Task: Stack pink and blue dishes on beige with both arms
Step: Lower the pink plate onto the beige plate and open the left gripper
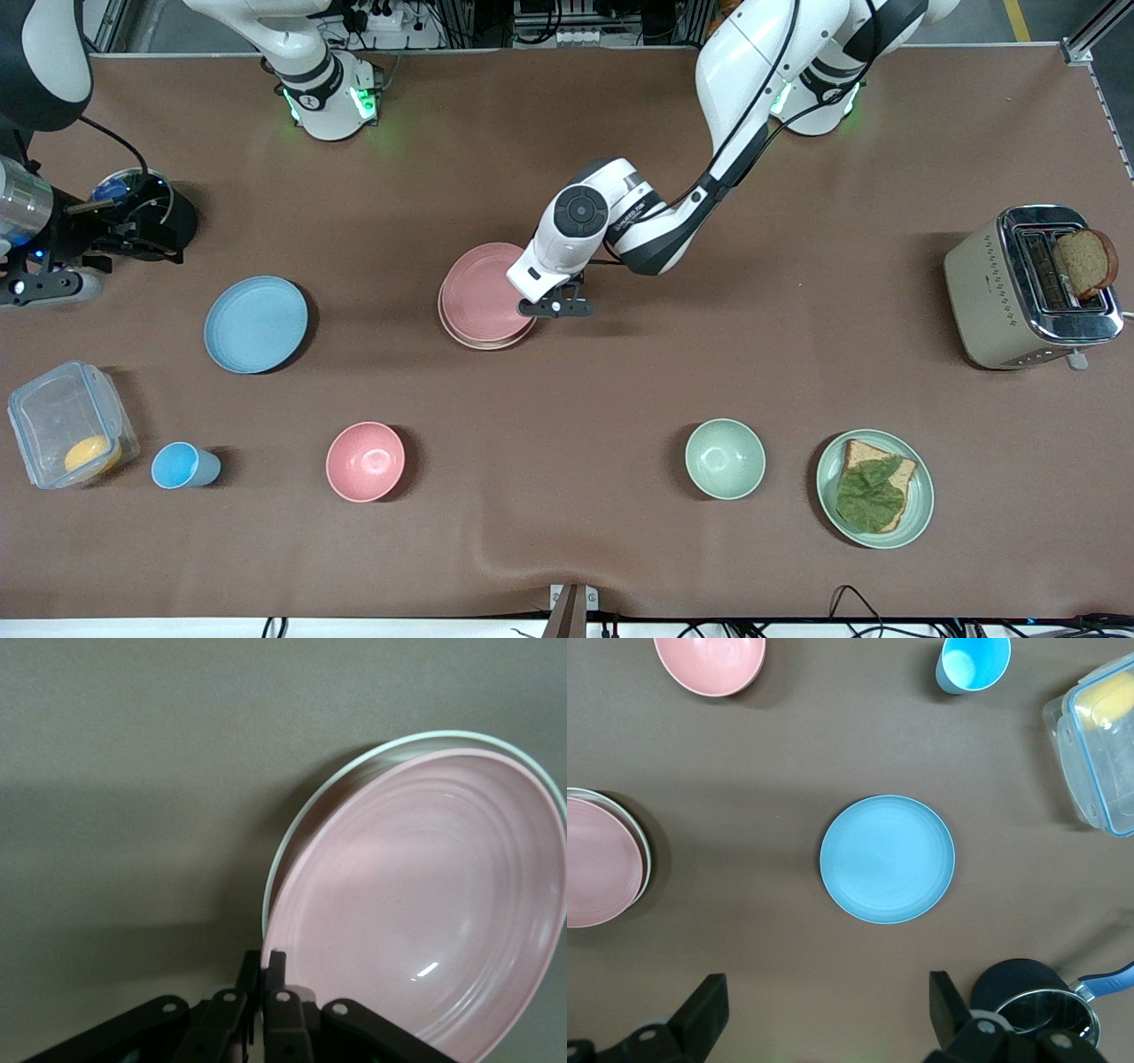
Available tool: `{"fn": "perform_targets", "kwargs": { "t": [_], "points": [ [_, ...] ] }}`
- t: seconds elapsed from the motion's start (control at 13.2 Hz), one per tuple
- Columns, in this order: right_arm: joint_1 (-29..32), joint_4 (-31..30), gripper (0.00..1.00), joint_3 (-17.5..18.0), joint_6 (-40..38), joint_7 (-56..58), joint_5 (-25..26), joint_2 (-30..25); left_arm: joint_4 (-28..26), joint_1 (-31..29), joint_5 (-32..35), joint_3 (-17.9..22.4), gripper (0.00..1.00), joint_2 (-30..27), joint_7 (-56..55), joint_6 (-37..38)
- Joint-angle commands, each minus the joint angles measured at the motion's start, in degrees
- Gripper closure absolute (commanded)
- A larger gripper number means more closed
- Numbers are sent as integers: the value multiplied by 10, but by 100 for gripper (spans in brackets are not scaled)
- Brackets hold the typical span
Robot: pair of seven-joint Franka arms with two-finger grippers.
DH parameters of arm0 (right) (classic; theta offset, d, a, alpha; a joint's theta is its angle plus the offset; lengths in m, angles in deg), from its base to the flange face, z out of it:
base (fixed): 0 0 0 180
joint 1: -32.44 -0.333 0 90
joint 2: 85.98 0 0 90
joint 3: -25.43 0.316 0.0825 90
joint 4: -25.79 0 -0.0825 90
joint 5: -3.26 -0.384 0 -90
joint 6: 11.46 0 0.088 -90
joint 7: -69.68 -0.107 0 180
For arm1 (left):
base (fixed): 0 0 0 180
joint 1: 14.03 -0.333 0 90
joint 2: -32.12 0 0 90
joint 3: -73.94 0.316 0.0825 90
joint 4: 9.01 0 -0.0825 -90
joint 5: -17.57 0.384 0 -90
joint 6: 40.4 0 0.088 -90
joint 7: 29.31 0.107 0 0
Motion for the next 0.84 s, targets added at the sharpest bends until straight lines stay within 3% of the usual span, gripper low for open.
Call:
{"fn": "perform_targets", "kwargs": {
  "t": [0.0, 0.53, 0.61, 0.68, 0.76],
  "points": [
    [13, 11, 0, 8, -9, 2, 1, 4, 17, 4, 9, 5, 100, 11, -14, -16],
    [11, 12, 0, 8, -11, 2, 1, 4, 18, 4, 5, 5, 97, 21, -27, -37],
    [12, 12, 0, 8, -11, 2, 1, 5, 19, 4, 5, 5, 78, 22, -29, -40],
    [13, 12, 0, 8, -11, 2, 1, 5, 21, 4, 5, 5, 38, 21, -29, -44],
    [12, 12, 0, 8, -11, 2, 1, 4, 22, 4, 5, 4, 5, 18, -33, -44]
  ]
}}
